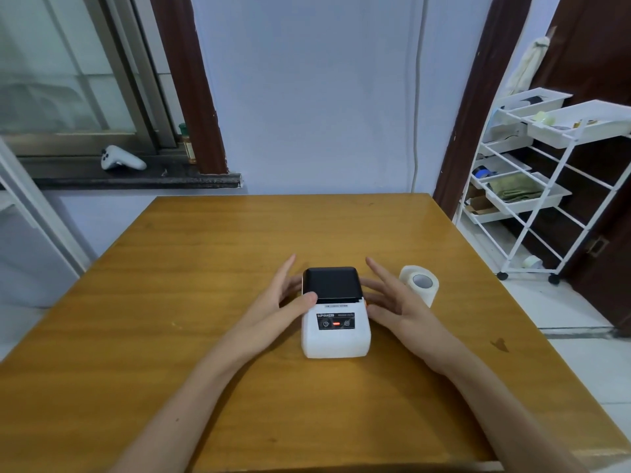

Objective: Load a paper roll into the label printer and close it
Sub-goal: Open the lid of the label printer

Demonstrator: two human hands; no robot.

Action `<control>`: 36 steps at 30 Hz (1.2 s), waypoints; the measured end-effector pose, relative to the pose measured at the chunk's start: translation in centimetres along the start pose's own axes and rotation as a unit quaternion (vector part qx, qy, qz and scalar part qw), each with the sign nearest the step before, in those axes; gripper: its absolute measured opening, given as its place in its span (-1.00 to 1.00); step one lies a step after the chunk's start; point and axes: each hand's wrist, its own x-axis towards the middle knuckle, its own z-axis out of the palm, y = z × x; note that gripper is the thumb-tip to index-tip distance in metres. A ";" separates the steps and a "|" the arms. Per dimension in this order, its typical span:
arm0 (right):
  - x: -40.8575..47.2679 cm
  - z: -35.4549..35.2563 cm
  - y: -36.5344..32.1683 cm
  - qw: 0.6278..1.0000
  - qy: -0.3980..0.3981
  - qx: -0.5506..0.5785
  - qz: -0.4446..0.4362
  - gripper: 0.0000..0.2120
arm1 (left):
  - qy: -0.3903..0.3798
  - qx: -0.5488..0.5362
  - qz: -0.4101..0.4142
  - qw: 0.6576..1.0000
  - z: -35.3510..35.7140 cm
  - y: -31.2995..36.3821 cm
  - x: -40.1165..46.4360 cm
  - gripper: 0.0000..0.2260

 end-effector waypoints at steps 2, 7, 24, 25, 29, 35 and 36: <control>0.0 0.1 -0.2 1.000 0.009 0.008 0.003 -0.43 | 0.008 0.002 0.000 1.000 0.0 -0.1 0.2 -0.23; 0.1 0.5 -0.9 0.999 0.039 0.015 0.012 -0.50 | 0.017 0.022 0.006 1.000 -0.2 -0.4 0.8 -0.20; 2.2 2.3 -1.5 0.978 0.205 0.010 -0.018 -0.73 | 0.041 0.099 0.046 0.993 -0.2 0.6 2.2 -0.33; 2.4 2.3 -1.5 0.978 0.208 0.010 -0.020 -0.73 | -0.003 0.108 0.033 0.994 -0.6 0.4 1.7 -0.16; 3.3 2.6 -2.0 0.980 0.191 0.031 -0.040 -0.74 | -0.133 0.098 0.010 0.986 -1.3 -0.1 -0.5 0.24; 5.2 2.8 -2.9 0.982 0.187 0.033 -0.006 -0.71 | -0.083 0.133 0.019 0.987 -0.6 -0.3 -0.7 0.27; 5.5 2.6 -3.2 0.982 0.186 0.035 0.004 -0.70 | -0.078 0.131 0.025 0.988 -0.6 -0.3 -0.7 0.28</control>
